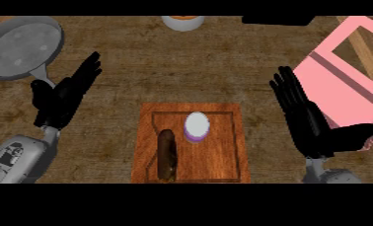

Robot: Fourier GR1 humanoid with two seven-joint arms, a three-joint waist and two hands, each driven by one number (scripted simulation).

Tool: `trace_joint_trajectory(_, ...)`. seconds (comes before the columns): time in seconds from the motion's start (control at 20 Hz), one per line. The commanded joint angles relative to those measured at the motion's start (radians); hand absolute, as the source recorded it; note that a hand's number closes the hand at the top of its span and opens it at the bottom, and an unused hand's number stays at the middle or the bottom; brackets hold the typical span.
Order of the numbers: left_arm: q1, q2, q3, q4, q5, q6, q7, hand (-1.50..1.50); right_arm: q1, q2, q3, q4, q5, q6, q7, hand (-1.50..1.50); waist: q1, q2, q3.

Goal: Pick the can from the cutting board and place it in the cardboard box

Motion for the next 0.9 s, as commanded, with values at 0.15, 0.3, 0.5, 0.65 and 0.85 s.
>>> trace_joint_trajectory(0.15, -0.032, 0.032, -0.008, -0.048, -0.082, -0.025, -0.110, 0.00, -0.291, -0.137, -0.046, -0.159, 0.044, 0.062, 0.073, -1.50, 0.014, -0.022, 0.053)
trace_joint_trajectory(0.3, -0.053, 0.037, -0.030, -0.082, -0.110, -0.041, -0.145, 0.00, -0.349, -0.392, -0.015, -0.131, 0.264, 0.179, 0.062, -1.50, 0.018, -0.025, 0.045)
trace_joint_trajectory(0.5, -0.003, -0.002, -0.045, -0.103, -0.163, -0.016, -0.197, 0.00, -0.403, -0.329, -0.011, -0.015, 0.239, 0.265, -0.065, -1.50, 0.012, -0.010, 0.057)
trace_joint_trajectory(0.65, -0.011, -0.014, -0.050, -0.064, -0.176, -0.030, -0.224, 0.00, -0.427, -0.341, 0.073, -0.011, 0.383, 0.284, -0.195, -1.50, 0.014, -0.007, 0.057)
trace_joint_trajectory(0.85, -0.018, 0.020, 0.005, -0.045, -0.155, -0.069, -0.227, 0.00, -0.443, -0.378, 0.137, -0.007, 0.520, 0.308, -0.279, -1.50, 0.003, -0.010, 0.056)
